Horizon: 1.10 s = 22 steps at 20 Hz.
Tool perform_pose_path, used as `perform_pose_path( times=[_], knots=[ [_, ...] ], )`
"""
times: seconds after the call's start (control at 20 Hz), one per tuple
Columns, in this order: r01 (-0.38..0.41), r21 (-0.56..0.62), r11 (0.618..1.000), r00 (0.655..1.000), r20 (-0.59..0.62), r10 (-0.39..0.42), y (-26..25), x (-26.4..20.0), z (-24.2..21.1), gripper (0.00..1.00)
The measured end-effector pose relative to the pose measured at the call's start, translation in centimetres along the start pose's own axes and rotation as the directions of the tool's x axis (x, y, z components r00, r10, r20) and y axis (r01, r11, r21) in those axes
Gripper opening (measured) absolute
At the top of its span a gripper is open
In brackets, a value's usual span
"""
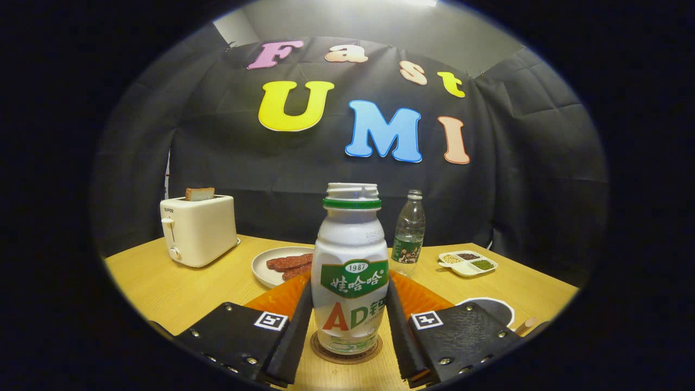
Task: Take the bottle from table, then pour the juice into the cup, finally place the bottle on the coaster
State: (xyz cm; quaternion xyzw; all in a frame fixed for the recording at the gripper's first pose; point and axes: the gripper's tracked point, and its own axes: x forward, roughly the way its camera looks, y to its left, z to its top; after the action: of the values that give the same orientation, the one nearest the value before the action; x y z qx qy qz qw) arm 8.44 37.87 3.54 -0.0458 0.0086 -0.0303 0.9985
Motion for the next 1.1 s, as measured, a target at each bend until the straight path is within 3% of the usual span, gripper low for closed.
perform_pose_path(
  times=[0.75, 0.9, 1.0, 1.1],
  knots=[
    [-0.007, 0.053, 0.999, 1.0, 0.001, 0.007, -0.7, 1.8, -2.0, 0.68],
    [0.006, 0.072, 0.997, 1.0, -0.007, -0.006, -1.0, 1.8, -2.5, 0.74],
    [0.004, 0.091, 0.996, 1.0, -0.011, -0.003, -1.1, 1.8, -2.5, 0.94],
    [-0.013, 0.116, 0.993, 1.0, 0.006, 0.013, -1.0, 1.5, -2.1, 0.98]
  ],
)
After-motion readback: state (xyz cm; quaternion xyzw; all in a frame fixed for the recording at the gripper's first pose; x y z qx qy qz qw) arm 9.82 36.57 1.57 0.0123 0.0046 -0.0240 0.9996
